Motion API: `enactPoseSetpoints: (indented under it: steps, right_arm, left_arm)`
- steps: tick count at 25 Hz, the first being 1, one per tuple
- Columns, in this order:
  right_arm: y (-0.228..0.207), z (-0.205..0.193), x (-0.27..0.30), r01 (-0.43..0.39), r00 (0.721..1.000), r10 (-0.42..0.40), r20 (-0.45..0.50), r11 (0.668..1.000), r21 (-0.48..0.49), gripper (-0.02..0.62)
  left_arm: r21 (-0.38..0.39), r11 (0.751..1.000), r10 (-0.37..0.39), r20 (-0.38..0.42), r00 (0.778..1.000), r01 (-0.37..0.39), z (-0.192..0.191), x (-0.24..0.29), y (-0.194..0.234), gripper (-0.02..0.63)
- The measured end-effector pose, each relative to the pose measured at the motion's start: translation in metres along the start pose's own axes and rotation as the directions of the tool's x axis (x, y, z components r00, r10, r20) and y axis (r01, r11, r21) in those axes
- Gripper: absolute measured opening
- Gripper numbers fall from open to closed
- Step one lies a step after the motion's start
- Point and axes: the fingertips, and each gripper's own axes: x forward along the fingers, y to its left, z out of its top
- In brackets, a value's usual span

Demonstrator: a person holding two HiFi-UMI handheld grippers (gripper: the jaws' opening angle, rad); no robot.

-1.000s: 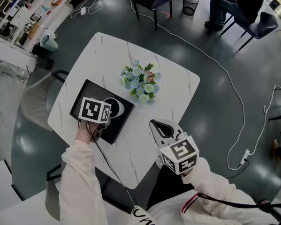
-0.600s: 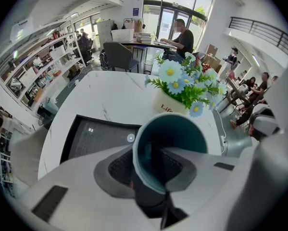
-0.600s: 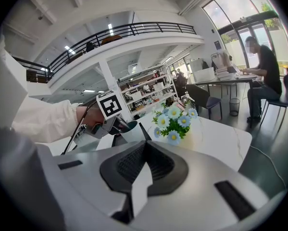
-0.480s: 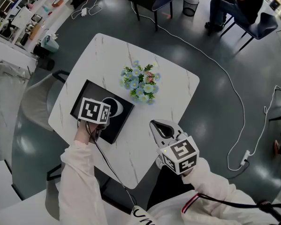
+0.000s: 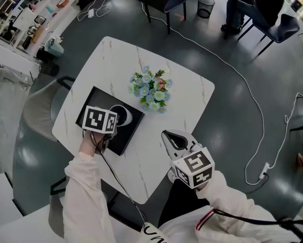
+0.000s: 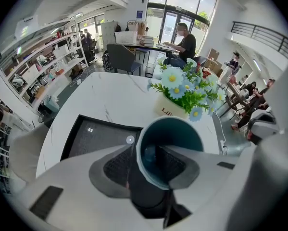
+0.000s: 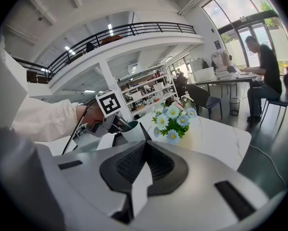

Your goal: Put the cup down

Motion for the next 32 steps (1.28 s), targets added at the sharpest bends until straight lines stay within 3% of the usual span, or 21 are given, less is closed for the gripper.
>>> enactPoseSetpoints:
  steps: [21, 32]
  right_arm:
    - [0.004, 0.003, -0.020, 0.006, 1.000, -0.006, -0.004, 1.000, -0.031, 0.005]
    - [0.022, 0.011, -0.049, -0.008, 1.000, 0.006, -0.017, 0.994, -0.108, 0.005]
  left_arm:
    - [0.005, 0.999, 0.053, 0.071, 0.996, -0.054, 0.012, -0.037, -0.004, 0.141]
    - [-0.035, 0.996, 0.088, 0.215, 0.973, -0.082, 0.010, -0.084, -0.024, 0.140]
